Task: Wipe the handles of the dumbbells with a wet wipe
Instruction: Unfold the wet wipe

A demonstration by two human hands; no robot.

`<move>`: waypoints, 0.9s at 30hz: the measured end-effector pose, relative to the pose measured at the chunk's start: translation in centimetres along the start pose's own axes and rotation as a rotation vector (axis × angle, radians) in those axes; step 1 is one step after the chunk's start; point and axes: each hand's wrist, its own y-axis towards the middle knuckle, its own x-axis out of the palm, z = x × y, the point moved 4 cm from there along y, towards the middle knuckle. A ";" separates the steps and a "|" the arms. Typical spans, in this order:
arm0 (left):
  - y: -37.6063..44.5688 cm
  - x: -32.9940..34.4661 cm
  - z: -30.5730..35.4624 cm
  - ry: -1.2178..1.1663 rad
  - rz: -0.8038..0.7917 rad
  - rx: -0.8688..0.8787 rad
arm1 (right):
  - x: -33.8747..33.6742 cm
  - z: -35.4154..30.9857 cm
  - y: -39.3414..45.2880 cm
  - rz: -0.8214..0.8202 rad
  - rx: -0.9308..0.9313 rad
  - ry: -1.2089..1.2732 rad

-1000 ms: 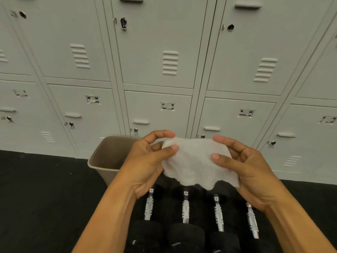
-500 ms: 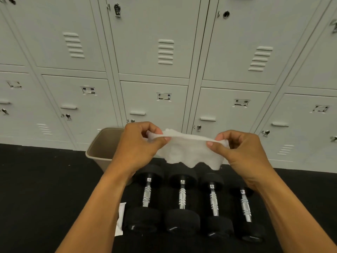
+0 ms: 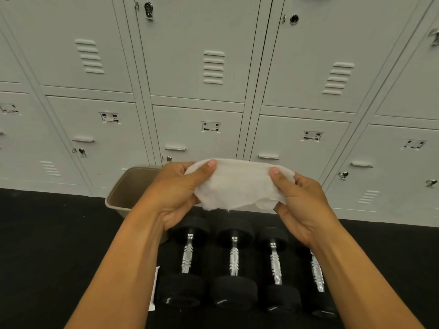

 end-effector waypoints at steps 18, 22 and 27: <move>0.7 0.2 -0.1 -0.245 -0.137 -0.055 | 0.1 -0.1 0.0 -0.135 0.108 -0.410; 0.2 0.8 0.4 0.044 -0.237 -0.062 | 1.9 -1.8 -1.1 -0.424 -0.087 -0.544; 0.5 1.1 0.6 0.211 -0.205 -0.031 | 4.1 -0.1 -1.7 -0.587 -0.050 -0.506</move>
